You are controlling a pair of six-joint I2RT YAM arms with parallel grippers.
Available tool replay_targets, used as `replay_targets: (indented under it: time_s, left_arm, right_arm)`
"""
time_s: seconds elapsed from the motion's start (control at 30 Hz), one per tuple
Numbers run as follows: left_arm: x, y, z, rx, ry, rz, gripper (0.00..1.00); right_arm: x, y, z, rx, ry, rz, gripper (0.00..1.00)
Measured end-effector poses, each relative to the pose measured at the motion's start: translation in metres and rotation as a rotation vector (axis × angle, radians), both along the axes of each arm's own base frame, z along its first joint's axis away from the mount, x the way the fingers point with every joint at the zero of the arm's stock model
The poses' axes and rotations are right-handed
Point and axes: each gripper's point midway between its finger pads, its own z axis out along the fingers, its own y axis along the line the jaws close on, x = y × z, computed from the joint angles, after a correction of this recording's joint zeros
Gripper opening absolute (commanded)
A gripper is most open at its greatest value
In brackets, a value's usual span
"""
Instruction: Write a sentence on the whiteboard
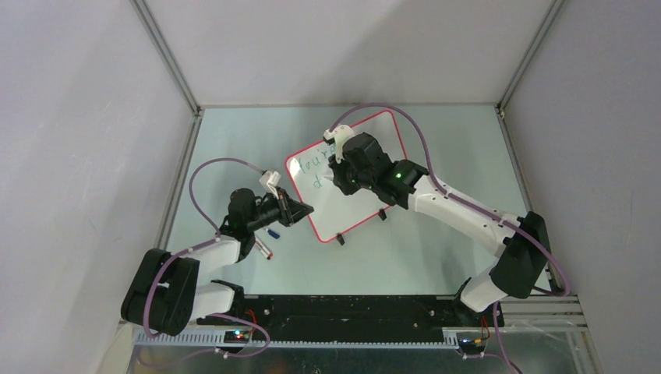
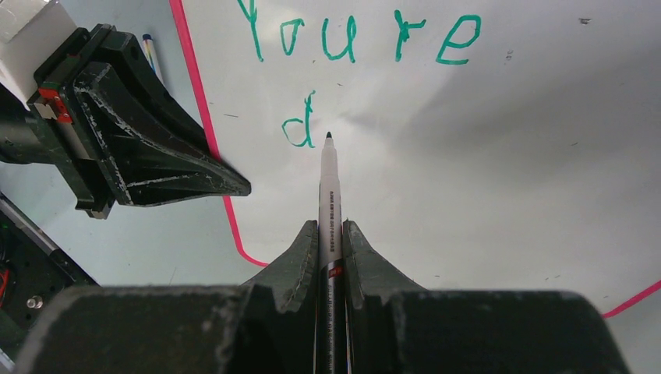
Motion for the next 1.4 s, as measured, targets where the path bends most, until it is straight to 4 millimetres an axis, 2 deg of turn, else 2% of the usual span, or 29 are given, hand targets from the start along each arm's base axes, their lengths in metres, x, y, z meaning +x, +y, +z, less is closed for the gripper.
replay_targets:
  time_s: [1.4]
  left_arm:
    - [0.0, 0.0, 0.0, 0.001, 0.001, 0.003, 0.06]
  right_arm:
    - [0.009, 0.0, -0.021, -0.035, 0.032, -0.014, 0.0]
